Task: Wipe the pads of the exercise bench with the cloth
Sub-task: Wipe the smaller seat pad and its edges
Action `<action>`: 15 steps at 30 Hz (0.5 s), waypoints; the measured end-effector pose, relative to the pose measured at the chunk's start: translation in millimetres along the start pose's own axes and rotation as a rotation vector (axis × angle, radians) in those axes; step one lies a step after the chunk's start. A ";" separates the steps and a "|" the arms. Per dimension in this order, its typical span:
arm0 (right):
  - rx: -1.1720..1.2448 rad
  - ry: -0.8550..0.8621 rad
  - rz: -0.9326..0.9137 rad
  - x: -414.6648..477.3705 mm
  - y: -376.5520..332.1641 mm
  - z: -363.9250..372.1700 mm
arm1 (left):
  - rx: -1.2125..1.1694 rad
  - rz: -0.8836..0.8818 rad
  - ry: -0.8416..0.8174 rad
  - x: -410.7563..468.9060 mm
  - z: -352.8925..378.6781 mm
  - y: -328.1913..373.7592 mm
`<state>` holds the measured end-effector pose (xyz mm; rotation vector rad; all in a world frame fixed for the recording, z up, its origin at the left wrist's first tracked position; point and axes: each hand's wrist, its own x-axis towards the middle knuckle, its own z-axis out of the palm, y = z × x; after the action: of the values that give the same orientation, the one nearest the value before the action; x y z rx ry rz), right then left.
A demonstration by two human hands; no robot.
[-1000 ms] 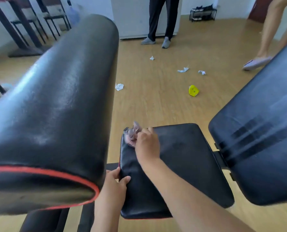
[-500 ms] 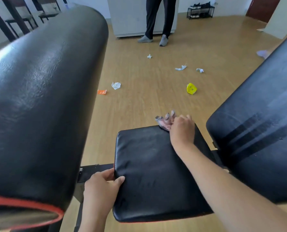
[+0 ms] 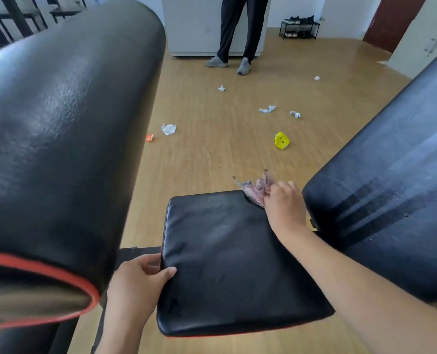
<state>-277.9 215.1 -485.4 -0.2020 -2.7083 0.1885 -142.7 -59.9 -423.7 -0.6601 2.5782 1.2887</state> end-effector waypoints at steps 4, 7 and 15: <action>0.059 0.018 0.156 -10.1 -27.5 -7.4 | -0.148 -0.079 -0.064 -2.6 -3.4 3.9; 0.294 0.014 -0.092 -47.9 -99.8 -5.1 | -0.158 -0.081 -0.077 -3.4 -1.8 3.7; 0.115 -0.070 -0.474 -49.9 -67.9 -12.7 | -0.116 -0.067 0.022 -3.6 -3.1 7.6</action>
<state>-235.3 141.3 -482.6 0.4839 -2.7121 0.2103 -142.9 -57.3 -415.1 -0.7788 2.4899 1.4262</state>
